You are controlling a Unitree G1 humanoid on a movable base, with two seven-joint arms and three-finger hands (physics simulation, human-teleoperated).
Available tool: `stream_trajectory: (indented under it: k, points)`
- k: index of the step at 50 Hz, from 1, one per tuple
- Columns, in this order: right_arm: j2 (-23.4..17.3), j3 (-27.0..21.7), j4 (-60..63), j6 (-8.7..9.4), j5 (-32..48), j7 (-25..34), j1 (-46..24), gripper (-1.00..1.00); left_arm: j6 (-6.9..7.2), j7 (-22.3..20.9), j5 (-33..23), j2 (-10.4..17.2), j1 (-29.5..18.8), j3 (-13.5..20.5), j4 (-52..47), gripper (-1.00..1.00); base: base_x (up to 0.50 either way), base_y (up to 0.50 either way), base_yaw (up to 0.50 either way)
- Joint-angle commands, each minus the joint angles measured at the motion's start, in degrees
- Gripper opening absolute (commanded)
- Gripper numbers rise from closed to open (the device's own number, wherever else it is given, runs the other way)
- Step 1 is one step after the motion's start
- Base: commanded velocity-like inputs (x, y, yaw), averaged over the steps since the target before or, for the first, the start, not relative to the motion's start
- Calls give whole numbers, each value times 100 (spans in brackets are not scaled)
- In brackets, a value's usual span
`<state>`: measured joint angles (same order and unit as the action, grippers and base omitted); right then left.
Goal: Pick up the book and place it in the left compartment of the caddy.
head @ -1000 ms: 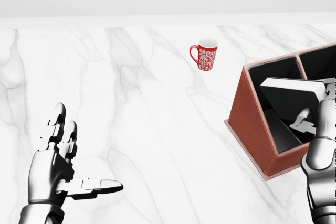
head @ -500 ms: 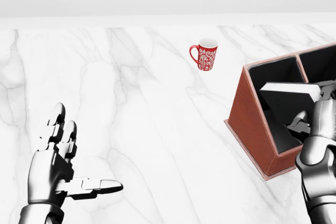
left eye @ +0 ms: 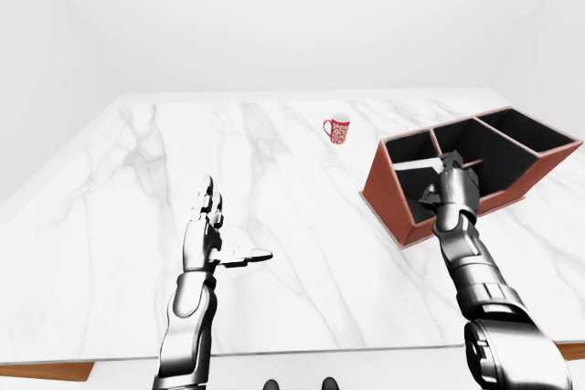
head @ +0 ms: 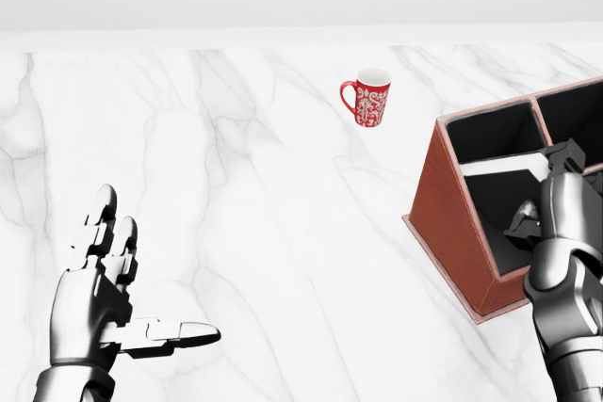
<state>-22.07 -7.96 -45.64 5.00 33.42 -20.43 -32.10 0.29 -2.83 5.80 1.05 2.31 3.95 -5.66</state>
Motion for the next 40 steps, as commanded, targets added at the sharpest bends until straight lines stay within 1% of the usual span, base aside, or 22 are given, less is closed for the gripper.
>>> stream_trajectory:
  k: [1, 2, 3, 4, 7, 9, 10, 11, 14, 18, 20, 22, 23, 27, 28, 30, 35, 36, 38, 40]
  points:
    - [-88, 22, -141, 0, 321, -140, -202, -100, -47, 3, -5, 3, -21, 5, 72, 100, 0, 0, 0]
    - [-90, 34, -135, 0, 329, -121, -200, -100, -26, 7, -4, 4, -18, 4, 45, 100, 0, 0, 0]
    - [-89, 73, -151, 0, 362, -82, -205, -100, -34, 7, -4, 6, -28, 8, 66, 100, 0, 0, 0]
    - [-90, 86, -153, 0, 385, -66, -207, -100, -74, 2, -5, 5, -35, 10, 111, 100, 0, 0, 0]
    - [-91, 124, -167, 0, 460, 12, -215, -100, -62, 7, -2, 9, -47, 12, 115, 100, 0, 0, 0]
    - [-93, 123, -206, 0, 488, 38, -234, -100, -80, 8, -5, 8, -43, 11, 126, 100, 0, 0, 0]
    - [-93, 116, -228, 0, 495, 36, -245, -100, -54, 10, -2, 9, -38, 9, 99, 100, 0, 0, 0]
    - [-93, 115, -262, 0, 500, 36, -254, -100, -59, 8, -1, 10, -43, 11, 108, 100, 0, 0, 0]
    - [-92, 96, -435, 0, 479, -26, -304, -100, -80, 9, -7, 10, -51, 11, 138, 100, 0, 0, 0]
    - [-106, 118, -559, 0, 464, -49, -355, -100, -60, 19, -11, 12, -66, 10, 137, 100, 0, 0, 0]
    - [-111, 125, -579, 0, 463, -51, -365, -100, -72, 18, -13, 11, -65, 9, 149, 100, 0, 0, 0]
    - [-125, 133, -639, 0, 460, -54, -391, -100, -59, 22, -14, 11, -65, 8, 138, 100, 0, 0, 0]
    - [-135, 131, -677, 0, 455, -64, -408, -100, -30, 27, -16, 9, -55, 1, 99, 100, 0, 0, 0]
    - [-162, 133, -781, 0, 432, -84, -436, -100, -16, 34, -21, 9, -60, 0, 95, 100, 0, 0, 0]
    - [-167, 138, -805, 0, 429, -90, -438, -100, -22, 33, -22, 8, -61, 0, 102, 100, 0, 0, 0]
    - [-179, 120, -883, 0, 400, -133, -457, -100, -85, 25, -23, 10, -77, 7, 185, 100, 0, 0, 0]
    - [-198, 109, -1028, 0, 327, -221, -487, -100, -51, 27, -24, 11, -50, 1, 124, 100, 0, 0, 0]
    - [-202, 109, -1070, 0, 310, -243, -495, -100, -81, 23, -24, 11, -62, 6, 166, 100, 0, 0, 0]
    - [-208, 107, -1138, 0, 275, -286, -511, -100, -51, 27, -26, 11, -51, 2, 126, 100, 0, 0, 0]
    - [-217, 110, -1203, 0, 243, -318, -530, -100, -52, 25, -25, 11, -50, 3, 128, 100, 0, 0, 0]
